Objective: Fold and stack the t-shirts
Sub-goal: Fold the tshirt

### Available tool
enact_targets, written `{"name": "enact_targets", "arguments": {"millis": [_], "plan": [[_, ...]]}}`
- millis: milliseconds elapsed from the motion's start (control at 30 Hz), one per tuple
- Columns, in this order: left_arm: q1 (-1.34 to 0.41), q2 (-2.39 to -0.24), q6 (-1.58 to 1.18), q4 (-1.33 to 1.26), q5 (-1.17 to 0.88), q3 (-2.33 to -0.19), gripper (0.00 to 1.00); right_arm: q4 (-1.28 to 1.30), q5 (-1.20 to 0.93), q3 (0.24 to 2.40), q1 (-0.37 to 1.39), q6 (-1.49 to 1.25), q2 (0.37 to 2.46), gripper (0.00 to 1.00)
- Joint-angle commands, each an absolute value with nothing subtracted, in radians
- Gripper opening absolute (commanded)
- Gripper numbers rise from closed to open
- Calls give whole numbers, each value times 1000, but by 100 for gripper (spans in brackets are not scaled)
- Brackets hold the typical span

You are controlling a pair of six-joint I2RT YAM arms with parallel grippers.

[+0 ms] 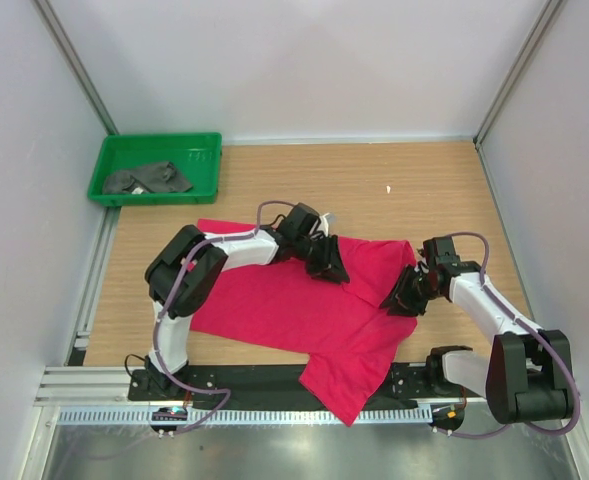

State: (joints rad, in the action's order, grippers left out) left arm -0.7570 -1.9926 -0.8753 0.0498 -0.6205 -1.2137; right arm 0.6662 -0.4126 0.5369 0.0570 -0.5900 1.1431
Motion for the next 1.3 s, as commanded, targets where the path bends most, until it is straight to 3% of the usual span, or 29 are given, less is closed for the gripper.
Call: {"name": "enact_targets", "arguments": {"millis": [0, 333, 533, 967, 1133, 1267], "plan": [[-761, -2014, -896, 25, -609, -1267, 37, 620, -396, 532, 55, -614, 1146, 34], [-790, -2036, -914, 75, -581, -1289, 33, 595, -405, 554, 54, -603, 1198, 31], [-793, -2048, -913, 103, -571, -1293, 40, 578, -402, 548, 57, -604, 1212, 31], [-795, -2097, -911, 152, -566, -1331, 40, 558, -393, 558, 55, -597, 1256, 30], [-793, -2115, -897, 173, -560, -1367, 24, 555, -396, 574, 55, -592, 1269, 22], [-793, -2117, -885, 195, -557, -1384, 18, 563, -396, 589, 55, -583, 1279, 16]]}}
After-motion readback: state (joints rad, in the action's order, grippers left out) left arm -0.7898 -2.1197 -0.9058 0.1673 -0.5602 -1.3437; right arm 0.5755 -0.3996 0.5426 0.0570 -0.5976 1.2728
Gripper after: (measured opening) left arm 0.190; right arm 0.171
